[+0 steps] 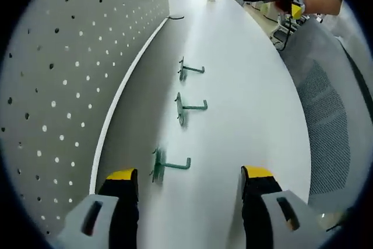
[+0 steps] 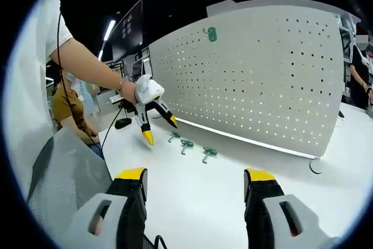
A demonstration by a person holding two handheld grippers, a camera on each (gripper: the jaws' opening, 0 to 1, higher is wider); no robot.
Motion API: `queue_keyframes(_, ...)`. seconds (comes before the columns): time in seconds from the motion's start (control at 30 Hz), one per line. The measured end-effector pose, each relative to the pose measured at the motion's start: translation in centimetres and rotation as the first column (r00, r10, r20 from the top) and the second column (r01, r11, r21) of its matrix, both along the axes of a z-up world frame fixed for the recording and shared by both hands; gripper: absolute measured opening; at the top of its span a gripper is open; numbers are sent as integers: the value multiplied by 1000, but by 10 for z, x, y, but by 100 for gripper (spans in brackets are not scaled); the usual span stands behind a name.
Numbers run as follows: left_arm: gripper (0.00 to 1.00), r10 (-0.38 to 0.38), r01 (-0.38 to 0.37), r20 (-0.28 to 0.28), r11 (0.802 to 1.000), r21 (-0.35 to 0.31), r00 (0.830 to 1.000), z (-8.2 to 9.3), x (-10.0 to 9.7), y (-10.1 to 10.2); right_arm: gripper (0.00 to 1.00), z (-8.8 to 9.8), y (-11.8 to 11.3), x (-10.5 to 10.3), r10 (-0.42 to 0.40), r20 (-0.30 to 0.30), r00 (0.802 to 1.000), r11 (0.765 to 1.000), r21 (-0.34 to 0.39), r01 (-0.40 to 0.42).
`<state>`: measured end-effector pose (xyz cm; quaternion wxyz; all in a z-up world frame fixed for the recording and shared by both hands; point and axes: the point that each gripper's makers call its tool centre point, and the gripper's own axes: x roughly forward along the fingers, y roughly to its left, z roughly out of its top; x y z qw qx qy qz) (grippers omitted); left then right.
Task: Insert the hook assembly into the mounting plate slot until the hook locks in place.
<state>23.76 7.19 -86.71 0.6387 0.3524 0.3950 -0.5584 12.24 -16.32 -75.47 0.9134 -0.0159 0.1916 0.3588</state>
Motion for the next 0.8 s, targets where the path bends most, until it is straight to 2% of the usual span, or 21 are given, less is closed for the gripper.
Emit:
queue_keyframes(0.5,70,-81,83,-19,994,76,996,-17,-3,3,64,1,-2,-2,-6,-2,1000,1000,-3,6)
queue_keyframes(0.8,69,-82,83,-12,994,69,997,-17,-1,2,63,2,-2,-3,-15,-3,1000,1000,5,15)
